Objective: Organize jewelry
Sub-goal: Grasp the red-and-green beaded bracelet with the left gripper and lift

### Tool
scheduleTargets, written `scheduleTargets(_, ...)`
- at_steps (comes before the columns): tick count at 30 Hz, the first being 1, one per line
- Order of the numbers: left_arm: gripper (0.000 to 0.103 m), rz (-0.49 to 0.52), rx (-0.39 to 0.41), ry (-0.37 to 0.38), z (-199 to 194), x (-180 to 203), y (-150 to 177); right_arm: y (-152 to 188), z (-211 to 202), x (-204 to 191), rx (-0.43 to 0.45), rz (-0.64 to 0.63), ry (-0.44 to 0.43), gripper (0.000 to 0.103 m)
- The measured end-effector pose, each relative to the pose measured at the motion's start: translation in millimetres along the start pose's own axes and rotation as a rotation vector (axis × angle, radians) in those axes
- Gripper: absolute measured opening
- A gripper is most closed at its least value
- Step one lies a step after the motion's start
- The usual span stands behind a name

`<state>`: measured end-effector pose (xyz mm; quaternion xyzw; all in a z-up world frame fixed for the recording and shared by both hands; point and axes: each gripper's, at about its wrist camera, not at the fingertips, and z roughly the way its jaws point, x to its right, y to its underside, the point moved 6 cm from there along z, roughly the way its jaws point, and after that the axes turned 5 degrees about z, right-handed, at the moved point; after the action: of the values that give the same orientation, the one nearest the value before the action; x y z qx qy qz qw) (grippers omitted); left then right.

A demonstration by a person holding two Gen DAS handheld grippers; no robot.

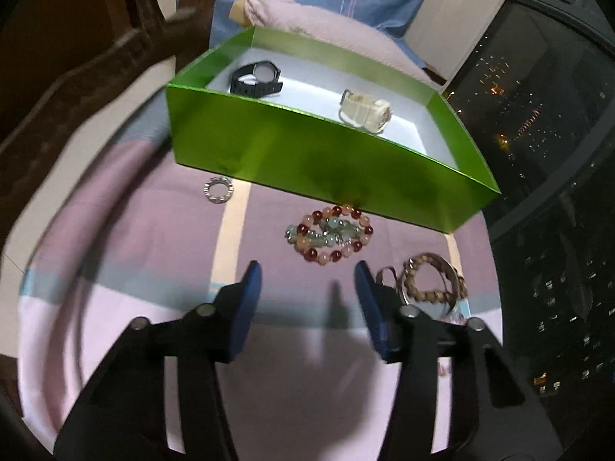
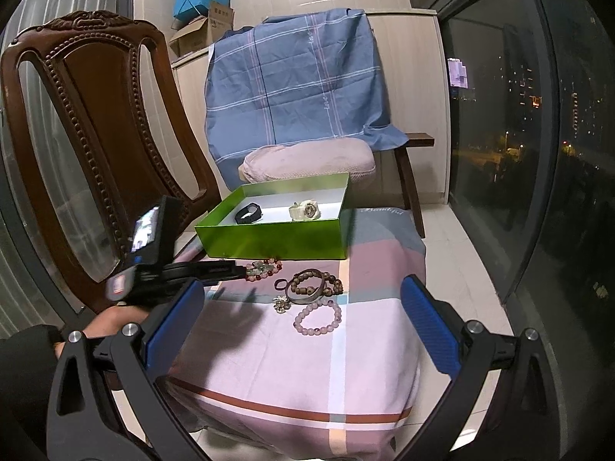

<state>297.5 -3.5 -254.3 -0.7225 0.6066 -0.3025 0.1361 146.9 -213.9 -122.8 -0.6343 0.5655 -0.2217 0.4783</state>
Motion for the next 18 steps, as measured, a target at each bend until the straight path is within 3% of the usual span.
scheduleTargets(2, 0.042, -0.006, -0.021, 0.003, 11.7, 2.3, -2.3, -0.9, 0.9, 1.3, -0.003, 0.006, -0.003, 0.100)
scheduleTargets(6, 0.015, 0.013, -0.034, -0.015, 26.1, 6.2, -4.0, -3.1, 2.6, 4.1, -0.006, 0.017, -0.007, 0.099)
scheduleTargets(13, 0.006, 0.058, -0.005, -0.005, 14.7, 6.9, -8.2, -4.8, 8.9, 9.7, -0.015, 0.023, 0.011, 0.099)
scheduleTargets(18, 0.005, 0.220, 0.092, -0.017, -49.3, 18.4, -17.5, -0.7, 24.9, 22.9, -0.064, 0.055, 0.061, 0.099)
